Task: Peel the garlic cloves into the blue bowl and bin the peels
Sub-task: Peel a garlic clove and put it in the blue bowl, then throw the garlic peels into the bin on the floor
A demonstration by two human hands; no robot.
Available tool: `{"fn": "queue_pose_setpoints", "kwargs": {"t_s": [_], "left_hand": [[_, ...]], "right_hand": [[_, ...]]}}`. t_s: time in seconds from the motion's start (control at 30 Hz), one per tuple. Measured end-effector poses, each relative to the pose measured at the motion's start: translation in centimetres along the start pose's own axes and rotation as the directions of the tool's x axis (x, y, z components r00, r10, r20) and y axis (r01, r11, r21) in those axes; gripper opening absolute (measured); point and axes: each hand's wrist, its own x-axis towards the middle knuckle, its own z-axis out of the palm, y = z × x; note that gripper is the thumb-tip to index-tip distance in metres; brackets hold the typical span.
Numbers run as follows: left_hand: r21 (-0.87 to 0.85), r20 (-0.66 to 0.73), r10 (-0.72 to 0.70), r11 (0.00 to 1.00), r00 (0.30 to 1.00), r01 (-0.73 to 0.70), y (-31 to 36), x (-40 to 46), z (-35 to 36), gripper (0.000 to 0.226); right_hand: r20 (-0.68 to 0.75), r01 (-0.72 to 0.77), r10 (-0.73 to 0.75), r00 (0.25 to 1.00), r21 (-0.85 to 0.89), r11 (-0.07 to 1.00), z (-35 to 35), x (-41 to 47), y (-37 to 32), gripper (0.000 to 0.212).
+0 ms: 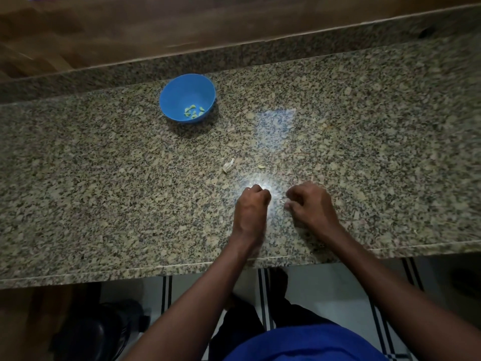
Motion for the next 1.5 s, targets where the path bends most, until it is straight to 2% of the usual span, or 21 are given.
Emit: {"fn": "queue_pose_setpoints", "kwargs": {"t_s": [0.13, 0.2, 0.27, 0.3, 0.33, 0.4, 0.43, 0.5, 0.57, 0.67, 0.8, 0.9, 0.97, 1.07, 1.17, 1.4, 1.5], "left_hand": [[0.069, -0.053, -0.116, 0.990, 0.992, 0.119, -1.4, -0.4, -0.4, 0.026], [0.066, -0.035, -0.141, 0.987, 0.989, 0.144, -1.3, -0.8, -0.4, 0.025], [-0.058, 0.016, -0.170, 0.984, 0.985, 0.170, -0.8, -1.5, -0.8, 0.020], [-0.197, 0.055, -0.226, 0.952, 0.973, 0.232, -0.5, -1.8, -1.3, 0.014], [-0.364, 0.114, -0.320, 0.867, 0.940, 0.340, -0.4, -2.1, -1.9, 0.008], [-0.630, 0.233, -0.505, 0.573, 0.831, 0.524, -0.9, -2.7, -3.4, 0.008], [-0.697, 0.281, -0.563, 0.437, 0.777, 0.569, -1.6, -3.0, -4.0, 0.009], [-0.780, 0.363, -0.613, 0.212, 0.702, 0.588, -3.3, -3.7, -5.4, 0.012], [-0.830, 0.419, -0.619, 0.035, 0.664, 0.556, -4.9, -4.9, -7.0, 0.013], [-0.875, 0.426, -0.647, -0.119, 0.632, 0.469, -7.3, -7.5, -9.7, 0.012], [-0.924, 0.374, -0.691, -0.222, 0.619, 0.310, -10.9, -11.8, -13.2, 0.009], [-0.944, 0.330, -0.745, -0.269, 0.580, 0.191, -14.2, -15.7, -16.3, 0.012], [-0.954, 0.294, -0.772, -0.277, 0.564, 0.117, -16.7, -19.0, -18.4, 0.015], [-0.965, 0.237, -0.817, -0.258, 0.525, 0.033, -21.4, -24.9, -22.1, 0.017], [-0.962, 0.203, -0.851, -0.265, 0.485, -0.062, -27.2, -31.6, -25.7, 0.016], [-0.941, 0.195, -0.903, -0.283, 0.383, -0.186, -41.6, -46.2, -32.1, 0.017], [-0.928, 0.210, -0.917, -0.296, 0.339, -0.226, -46.3, -50.2, -33.3, 0.015]], "right_hand": [[-0.051, 0.061, -0.060, 0.997, 0.016, 0.998, 1.4, -1.0, -1.0, 0.011], [-0.074, 0.043, -0.042, 0.996, 0.010, 0.999, 1.8, -1.1, -1.4, 0.014], [-0.069, -0.003, 0.003, 0.998, 0.000, 1.000, 1.9, -1.1, -1.8, 0.017], [-0.064, -0.026, 0.027, 0.998, 0.012, 1.000, 1.9, -1.1, -1.9, 0.018], [-0.056, -0.059, 0.062, 0.997, 0.053, 0.997, 1.8, -1.2, -2.2, 0.017], [-0.028, -0.146, 0.154, 0.988, 0.191, 0.971, 1.3, -1.5, -2.8, 0.013], [-0.007, -0.185, 0.194, 0.981, 0.266, 0.946, 1.1, -1.8, -3.2, 0.009], [0.083, -0.268, 0.260, 0.962, 0.456, 0.848, 1.0, -2.5, -4.0, 0.005], [0.231, -0.368, 0.288, 0.929, 0.635, 0.679, 1.3, -3.3, -5.6, 0.007], [0.380, -0.450, 0.243, 0.893, 0.714, 0.536, 2.6, -4.7, -9.2, 0.007], [0.479, -0.466, 0.116, 0.870, 0.721, 0.513, 5.8, -6.3, -15.7, 0.006], [0.529, -0.453, 0.016, 0.849, 0.711, 0.538, 9.5, -7.9, -21.3, 0.006], [0.558, -0.430, -0.056, 0.828, 0.697, 0.574, 12.4, -9.4, -25.3, 0.006], [0.585, -0.366, -0.184, 0.790, 0.690, 0.624, 17.7, -12.8, -31.8, 0.018], [0.611, -0.303, -0.279, 0.741, 0.676, 0.672, 23.6, -17.4, -38.5, 0.016], [0.712, -0.229, -0.307, 0.631, 0.549, 0.804, 37.3, -26.9, -52.1, 0.012], [0.740, -0.245, -0.282, 0.610, 0.515, 0.822, 41.2, -29.3, -56.0, 0.009]]}}
